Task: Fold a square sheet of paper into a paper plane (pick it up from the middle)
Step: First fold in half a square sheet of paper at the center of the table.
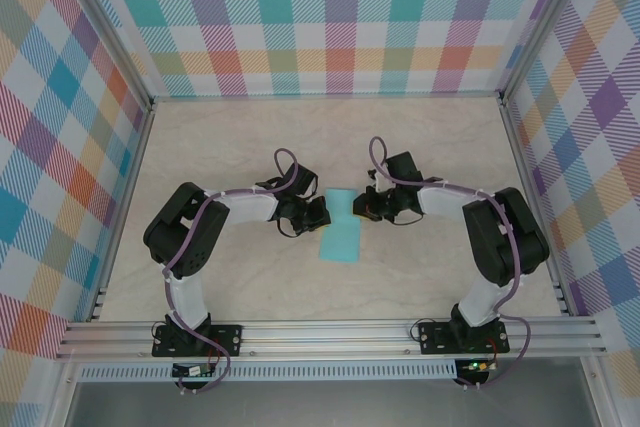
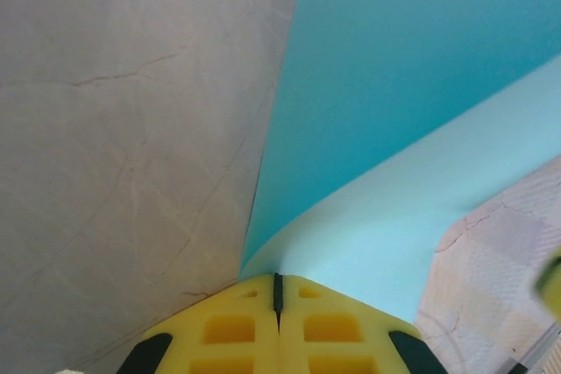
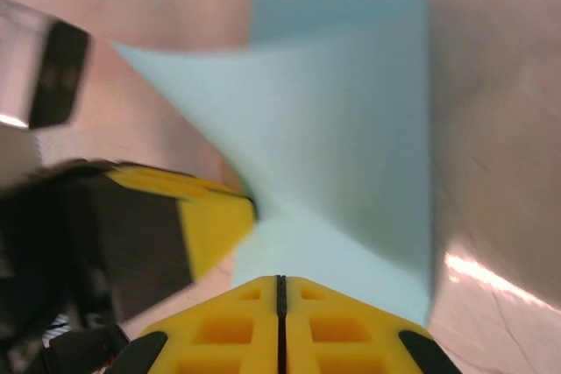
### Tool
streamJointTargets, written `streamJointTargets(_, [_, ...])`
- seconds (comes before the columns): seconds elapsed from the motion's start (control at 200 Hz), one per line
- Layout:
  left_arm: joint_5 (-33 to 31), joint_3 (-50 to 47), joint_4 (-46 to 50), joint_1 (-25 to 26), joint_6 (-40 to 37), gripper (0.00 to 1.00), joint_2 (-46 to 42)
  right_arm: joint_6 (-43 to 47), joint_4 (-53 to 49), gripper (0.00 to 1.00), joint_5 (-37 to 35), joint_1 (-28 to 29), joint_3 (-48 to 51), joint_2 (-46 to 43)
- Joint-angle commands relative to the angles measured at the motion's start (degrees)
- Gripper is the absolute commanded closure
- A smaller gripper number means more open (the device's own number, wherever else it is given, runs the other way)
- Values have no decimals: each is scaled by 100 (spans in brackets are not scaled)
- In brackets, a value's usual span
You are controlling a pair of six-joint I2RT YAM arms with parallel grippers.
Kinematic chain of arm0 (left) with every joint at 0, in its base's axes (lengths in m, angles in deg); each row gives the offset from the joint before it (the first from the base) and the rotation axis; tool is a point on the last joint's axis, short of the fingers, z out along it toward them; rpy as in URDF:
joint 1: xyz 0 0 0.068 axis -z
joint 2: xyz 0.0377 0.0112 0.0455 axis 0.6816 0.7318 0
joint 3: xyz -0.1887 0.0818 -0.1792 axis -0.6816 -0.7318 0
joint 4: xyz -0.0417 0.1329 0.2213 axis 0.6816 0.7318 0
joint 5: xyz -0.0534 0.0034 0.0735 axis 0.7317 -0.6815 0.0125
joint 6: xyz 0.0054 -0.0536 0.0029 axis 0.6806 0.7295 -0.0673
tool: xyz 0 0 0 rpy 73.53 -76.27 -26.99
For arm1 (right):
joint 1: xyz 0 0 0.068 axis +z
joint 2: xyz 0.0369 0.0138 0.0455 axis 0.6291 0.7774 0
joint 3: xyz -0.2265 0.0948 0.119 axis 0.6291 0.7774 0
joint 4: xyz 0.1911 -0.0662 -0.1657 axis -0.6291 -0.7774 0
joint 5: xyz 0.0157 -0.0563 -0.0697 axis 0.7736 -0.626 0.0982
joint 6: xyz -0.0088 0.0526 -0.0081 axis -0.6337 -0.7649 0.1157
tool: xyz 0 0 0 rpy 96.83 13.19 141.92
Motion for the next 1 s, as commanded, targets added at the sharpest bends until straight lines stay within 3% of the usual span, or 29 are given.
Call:
streamJointTargets(0.0, [-141,-59,598,110,-107,100,236,144,-68,92,188,-81,-161,160])
streamJointTargets(0.495, [-155,-77,623,104,-126,100,220,150,-12,91,-267,-92,-15,912])
streamJointTargets(0.74, [-136,-87,611,104,-126,100,254,374,-476,91,-148,-101,-488,466])
streamJointTargets(0.995, [-135,-117,630,105,-156,100,245,404,-563,92,-166,-187,-938,914])
